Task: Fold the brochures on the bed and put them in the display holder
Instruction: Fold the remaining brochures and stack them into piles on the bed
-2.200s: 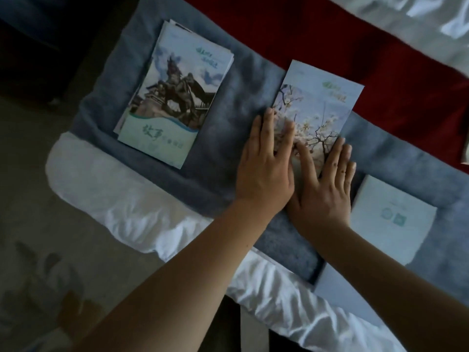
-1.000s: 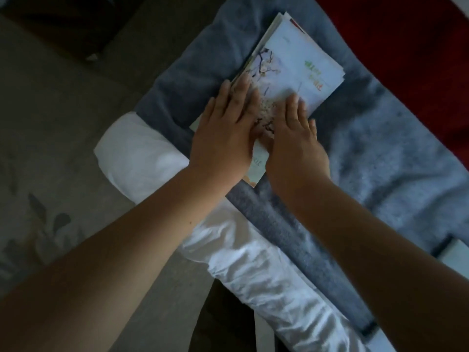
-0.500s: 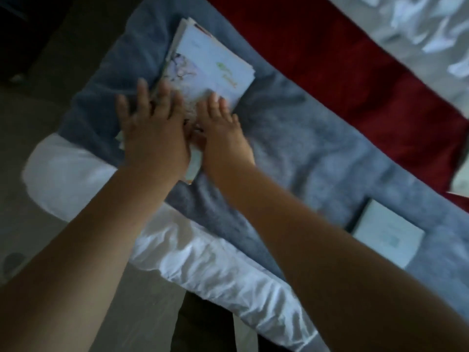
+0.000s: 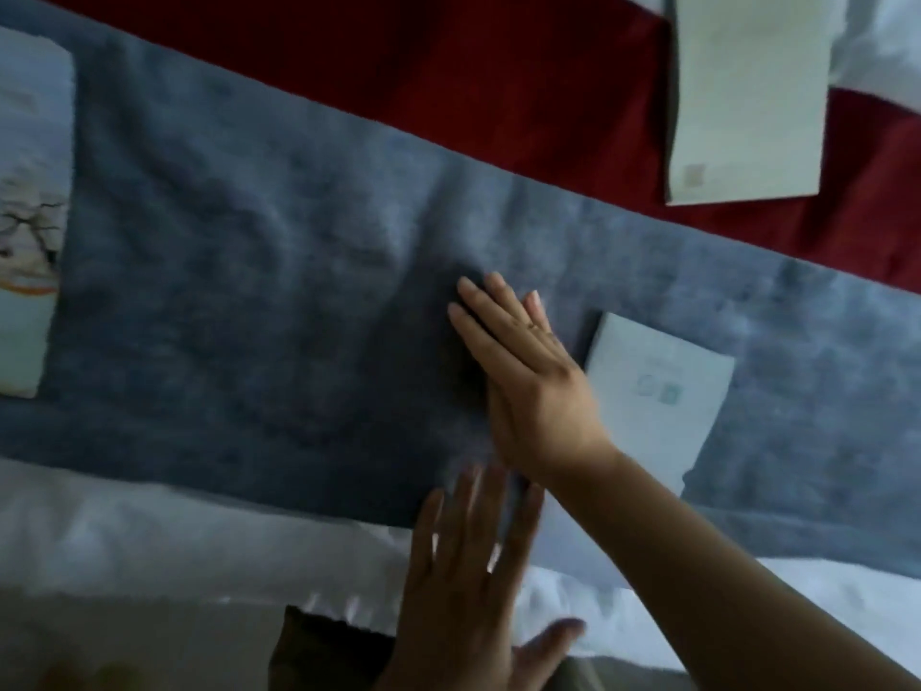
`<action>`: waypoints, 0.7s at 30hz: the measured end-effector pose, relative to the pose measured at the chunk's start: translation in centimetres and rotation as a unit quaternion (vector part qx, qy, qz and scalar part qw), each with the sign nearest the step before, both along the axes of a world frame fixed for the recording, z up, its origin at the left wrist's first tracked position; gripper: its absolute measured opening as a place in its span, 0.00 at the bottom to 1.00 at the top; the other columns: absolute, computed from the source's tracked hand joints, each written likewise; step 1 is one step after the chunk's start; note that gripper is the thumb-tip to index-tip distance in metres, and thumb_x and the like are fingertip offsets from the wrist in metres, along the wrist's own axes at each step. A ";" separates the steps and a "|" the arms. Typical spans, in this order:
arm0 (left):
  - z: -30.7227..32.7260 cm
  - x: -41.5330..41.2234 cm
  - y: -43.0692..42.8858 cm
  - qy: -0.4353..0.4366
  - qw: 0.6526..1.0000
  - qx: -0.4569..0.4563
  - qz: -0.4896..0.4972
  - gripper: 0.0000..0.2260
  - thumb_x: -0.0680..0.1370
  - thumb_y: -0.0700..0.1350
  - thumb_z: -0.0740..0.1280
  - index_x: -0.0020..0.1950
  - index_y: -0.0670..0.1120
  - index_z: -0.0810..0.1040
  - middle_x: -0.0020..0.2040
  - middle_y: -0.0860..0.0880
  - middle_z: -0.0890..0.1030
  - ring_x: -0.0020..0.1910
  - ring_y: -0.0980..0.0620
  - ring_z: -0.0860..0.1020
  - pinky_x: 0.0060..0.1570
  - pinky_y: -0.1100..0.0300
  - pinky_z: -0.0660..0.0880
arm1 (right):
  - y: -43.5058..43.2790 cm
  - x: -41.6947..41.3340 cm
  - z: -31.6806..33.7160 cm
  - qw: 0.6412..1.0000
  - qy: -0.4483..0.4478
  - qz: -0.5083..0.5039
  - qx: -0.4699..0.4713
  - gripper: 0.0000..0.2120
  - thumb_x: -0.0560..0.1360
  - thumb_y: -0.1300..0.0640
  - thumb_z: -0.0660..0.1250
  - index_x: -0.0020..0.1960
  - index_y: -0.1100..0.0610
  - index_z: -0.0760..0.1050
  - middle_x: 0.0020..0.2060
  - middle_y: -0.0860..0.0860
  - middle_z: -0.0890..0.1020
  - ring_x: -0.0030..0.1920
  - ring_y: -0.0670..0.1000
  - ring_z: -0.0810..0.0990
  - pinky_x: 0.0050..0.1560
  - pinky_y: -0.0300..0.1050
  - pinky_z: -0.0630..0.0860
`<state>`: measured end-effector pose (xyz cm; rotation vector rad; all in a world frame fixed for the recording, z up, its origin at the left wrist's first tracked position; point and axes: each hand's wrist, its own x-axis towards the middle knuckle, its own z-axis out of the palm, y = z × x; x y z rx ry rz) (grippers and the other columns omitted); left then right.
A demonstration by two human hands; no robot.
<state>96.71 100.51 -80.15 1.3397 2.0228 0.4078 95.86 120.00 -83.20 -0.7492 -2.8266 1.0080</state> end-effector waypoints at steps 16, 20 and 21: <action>-2.3 6.7 10.4 0.066 0.988 -0.005 -0.139 0.43 0.64 0.61 0.77 0.77 0.55 0.68 0.78 0.46 0.69 0.78 0.33 0.64 0.74 0.27 0.56 | 7.0 4.6 -0.1 0.979 0.135 -0.092 -0.120 0.20 0.79 0.75 0.58 0.69 0.69 0.75 0.67 0.62 0.78 0.76 0.63 0.69 0.78 0.62 0.62; -2.4 6.1 13.6 0.082 0.992 -0.040 -0.092 0.36 0.68 0.62 0.71 0.76 0.54 0.74 0.76 0.51 0.73 0.76 0.38 0.69 0.76 0.32 0.55 | 8.1 4.7 0.2 0.981 0.137 -0.074 -0.112 0.21 0.78 0.76 0.59 0.69 0.69 0.75 0.65 0.62 0.80 0.75 0.62 0.71 0.76 0.63 0.64; -2.6 5.8 13.8 0.088 0.993 -0.028 -0.074 0.36 0.67 0.63 0.72 0.74 0.53 0.76 0.73 0.51 0.76 0.74 0.37 0.71 0.75 0.32 0.56 | 8.4 4.9 0.3 0.983 0.137 -0.067 -0.101 0.22 0.77 0.76 0.59 0.69 0.68 0.75 0.65 0.61 0.80 0.74 0.62 0.72 0.76 0.63 0.65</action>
